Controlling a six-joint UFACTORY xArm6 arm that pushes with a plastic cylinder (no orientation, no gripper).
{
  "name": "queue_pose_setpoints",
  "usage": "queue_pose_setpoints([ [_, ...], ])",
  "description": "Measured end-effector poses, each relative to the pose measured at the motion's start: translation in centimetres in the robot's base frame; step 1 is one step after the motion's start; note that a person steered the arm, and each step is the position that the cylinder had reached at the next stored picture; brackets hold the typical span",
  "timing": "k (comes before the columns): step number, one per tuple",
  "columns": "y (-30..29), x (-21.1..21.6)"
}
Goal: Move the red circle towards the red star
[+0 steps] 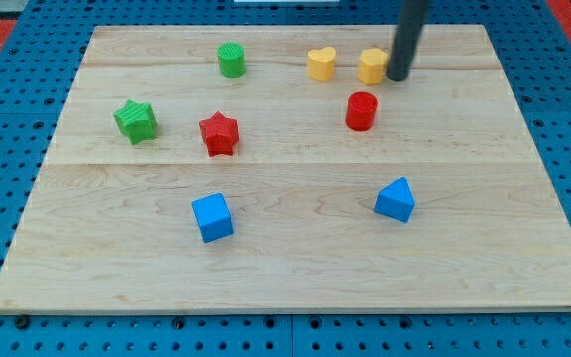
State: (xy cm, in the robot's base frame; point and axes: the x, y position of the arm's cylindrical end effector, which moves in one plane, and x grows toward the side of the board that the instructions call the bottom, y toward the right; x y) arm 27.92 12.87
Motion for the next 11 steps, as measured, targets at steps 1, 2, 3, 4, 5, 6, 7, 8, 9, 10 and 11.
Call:
queue_pose_setpoints([
  [1,-1.9,-0.5],
  [2,4.9,1.0],
  [3,3.9,5.9],
  [4,-4.7,6.1],
  [5,-9.7,7.1],
  [6,-9.1,5.1],
  [7,-8.4,4.6],
  [8,-5.7,4.9],
  [9,-6.5,5.3],
  [10,-5.5,8.4],
  [11,-7.4,11.0],
])
